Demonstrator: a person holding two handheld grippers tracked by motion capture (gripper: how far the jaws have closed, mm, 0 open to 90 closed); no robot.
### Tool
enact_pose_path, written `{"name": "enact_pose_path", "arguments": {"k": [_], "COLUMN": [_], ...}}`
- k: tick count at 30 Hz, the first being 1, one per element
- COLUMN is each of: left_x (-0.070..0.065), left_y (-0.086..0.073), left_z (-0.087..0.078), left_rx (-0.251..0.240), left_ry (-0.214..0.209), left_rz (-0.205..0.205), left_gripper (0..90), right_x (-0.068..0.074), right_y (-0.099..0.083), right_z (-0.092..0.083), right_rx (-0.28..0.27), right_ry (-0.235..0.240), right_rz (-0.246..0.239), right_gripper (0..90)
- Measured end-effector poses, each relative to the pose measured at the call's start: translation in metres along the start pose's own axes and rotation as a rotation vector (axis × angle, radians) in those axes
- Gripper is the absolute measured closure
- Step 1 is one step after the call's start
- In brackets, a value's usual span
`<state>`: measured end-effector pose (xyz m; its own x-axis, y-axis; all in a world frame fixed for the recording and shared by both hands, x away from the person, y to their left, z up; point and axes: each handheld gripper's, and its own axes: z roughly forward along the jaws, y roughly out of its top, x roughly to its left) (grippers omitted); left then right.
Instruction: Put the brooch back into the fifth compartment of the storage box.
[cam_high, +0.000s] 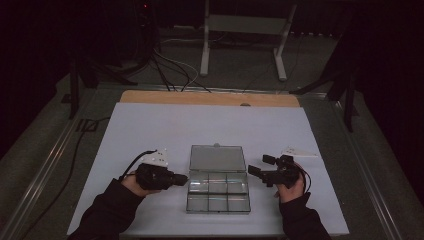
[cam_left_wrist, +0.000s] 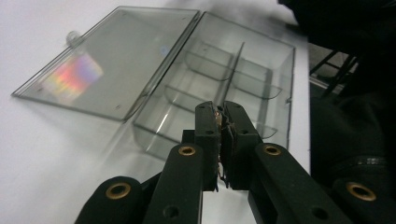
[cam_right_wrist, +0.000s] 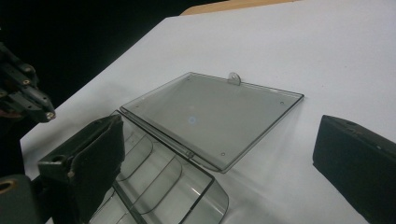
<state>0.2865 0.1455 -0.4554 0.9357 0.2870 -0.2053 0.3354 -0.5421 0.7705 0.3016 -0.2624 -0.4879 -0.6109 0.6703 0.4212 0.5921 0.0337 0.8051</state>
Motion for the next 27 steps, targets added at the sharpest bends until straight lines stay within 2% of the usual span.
{"name": "enact_pose_path", "arguments": {"k": [6,10,12,18,27], "left_x": [-0.011,-0.015,-0.016,-0.023,-0.028], "left_y": [0.008,0.011,0.013,0.02,0.025], "left_z": [0.005,0.012,0.016,0.027,0.039], "left_rx": [0.0,0.001,-0.001,0.01,0.016], "left_ry": [-0.027,-0.047,-0.07,-0.094,-0.134], "left_rz": [0.035,0.038,0.042,0.069,0.083], "left_gripper": [88.1,88.1,88.1,88.1,88.1], "right_x": [0.0,0.0,0.0,0.0,0.0], "right_y": [0.0,0.0,0.0,0.0,0.0], "right_z": [0.0,0.0,0.0,0.0,0.001], "right_rx": [0.0,0.0,0.001,0.001,0.001], "right_ry": [0.0,0.0,0.0,0.001,0.0], "right_rz": [0.0,0.0,0.001,0.003,0.001], "right_gripper": [2.1,2.1,2.1,2.1,2.1]}}
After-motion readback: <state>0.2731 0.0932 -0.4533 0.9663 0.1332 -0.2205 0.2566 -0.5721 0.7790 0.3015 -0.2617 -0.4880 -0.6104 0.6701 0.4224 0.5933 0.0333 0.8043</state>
